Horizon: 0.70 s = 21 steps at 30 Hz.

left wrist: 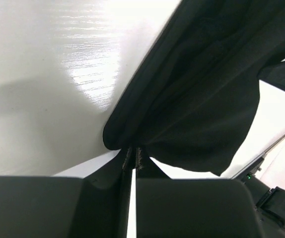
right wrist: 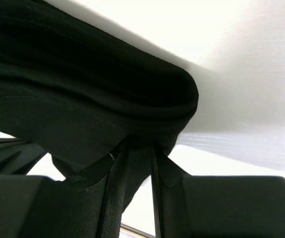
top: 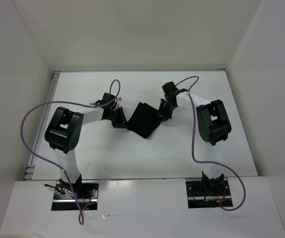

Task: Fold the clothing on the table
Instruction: Fold the skirt

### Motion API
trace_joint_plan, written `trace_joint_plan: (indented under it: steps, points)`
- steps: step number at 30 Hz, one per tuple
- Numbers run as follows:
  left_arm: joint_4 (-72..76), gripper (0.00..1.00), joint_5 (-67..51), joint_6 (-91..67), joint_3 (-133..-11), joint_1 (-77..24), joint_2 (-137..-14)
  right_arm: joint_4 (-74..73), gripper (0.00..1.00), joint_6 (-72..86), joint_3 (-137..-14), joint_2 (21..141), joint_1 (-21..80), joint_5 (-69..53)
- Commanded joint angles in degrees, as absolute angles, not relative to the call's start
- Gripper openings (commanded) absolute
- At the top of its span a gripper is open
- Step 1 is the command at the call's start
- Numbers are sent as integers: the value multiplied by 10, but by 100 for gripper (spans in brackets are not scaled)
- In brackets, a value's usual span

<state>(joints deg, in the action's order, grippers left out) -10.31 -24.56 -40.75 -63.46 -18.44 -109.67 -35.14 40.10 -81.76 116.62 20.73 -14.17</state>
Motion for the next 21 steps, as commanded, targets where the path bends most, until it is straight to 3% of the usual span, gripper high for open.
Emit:
trace_joint_plan:
  steps: [1,4,8,11,15,18,19,21]
  points:
    - [-123,6,-226,-391,-633,-182,-1120,-341,30,388,-837,1121,192,-127]
    - [-134,18,-226,-391,-628,-177,-1120,-366,30,381,-862,1093,175,-116]
    - [-141,54,-232,-402,-621,-177,-1069,-408,30,361,-898,1058,153,-84]
    - [-151,70,-213,-407,-621,-171,-987,-413,30,356,-892,1000,140,-78]
    - [-167,100,-213,-407,-628,-171,-860,-413,33,351,-854,910,107,-99]
    - [-149,100,-239,-402,-601,-171,-783,-396,43,345,-770,817,88,-136]
    - [-142,100,-239,-402,-589,-171,-762,-391,53,345,-748,793,76,-148]
    - [-137,100,-225,-402,-557,-171,-709,-381,57,345,-692,724,62,-177]
